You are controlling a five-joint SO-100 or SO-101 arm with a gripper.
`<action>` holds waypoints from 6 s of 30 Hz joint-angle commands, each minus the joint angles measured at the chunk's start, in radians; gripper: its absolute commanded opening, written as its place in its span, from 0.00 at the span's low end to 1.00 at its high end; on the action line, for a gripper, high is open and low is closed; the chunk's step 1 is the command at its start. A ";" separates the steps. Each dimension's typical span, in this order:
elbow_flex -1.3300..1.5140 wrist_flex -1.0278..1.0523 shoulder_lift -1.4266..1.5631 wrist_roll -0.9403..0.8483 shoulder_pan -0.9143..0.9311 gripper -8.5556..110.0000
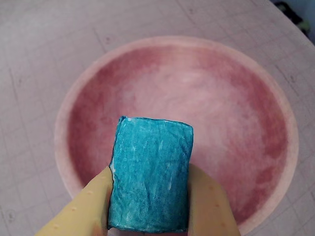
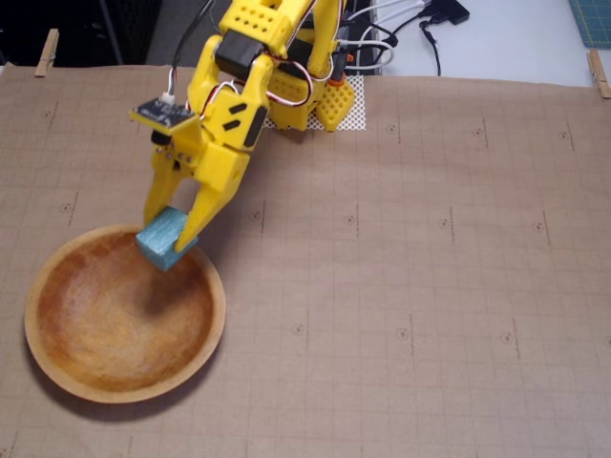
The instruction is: Grasp a blue block and put it in the bowl.
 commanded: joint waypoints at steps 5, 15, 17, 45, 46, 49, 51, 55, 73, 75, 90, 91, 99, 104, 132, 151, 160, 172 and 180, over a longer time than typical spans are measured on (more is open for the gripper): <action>-0.186 -0.012 -0.083 0.008 0.000 0.05; -0.333 -0.080 -0.255 0.008 -0.008 0.05; -0.345 -0.112 -0.301 0.009 -0.005 0.05; -0.532 -0.156 -0.641 0.075 0.117 0.05; -0.534 -0.156 -0.646 0.071 0.120 0.05; -0.537 -0.156 -0.649 0.041 0.120 0.05; -0.535 -0.147 -0.649 0.032 0.120 0.05; -0.522 -0.144 -0.652 0.028 0.109 0.05; -0.514 -0.158 -0.724 0.031 0.074 0.06; -0.515 -0.158 -0.726 0.031 0.075 0.08; -0.515 -0.158 -0.723 0.032 0.071 0.30; -0.515 -0.158 -0.721 0.032 0.071 0.32; -0.517 -0.158 -0.721 0.034 0.069 0.42; -0.532 -0.152 -0.719 0.035 0.057 0.43; -0.477 0.115 -0.265 0.025 -0.012 0.43; -0.252 0.419 0.288 0.021 -0.086 0.27; -0.193 0.618 0.577 0.021 -0.199 0.21; -0.038 0.716 0.916 0.020 -0.420 0.15; 0.143 0.716 1.127 0.018 -0.443 0.14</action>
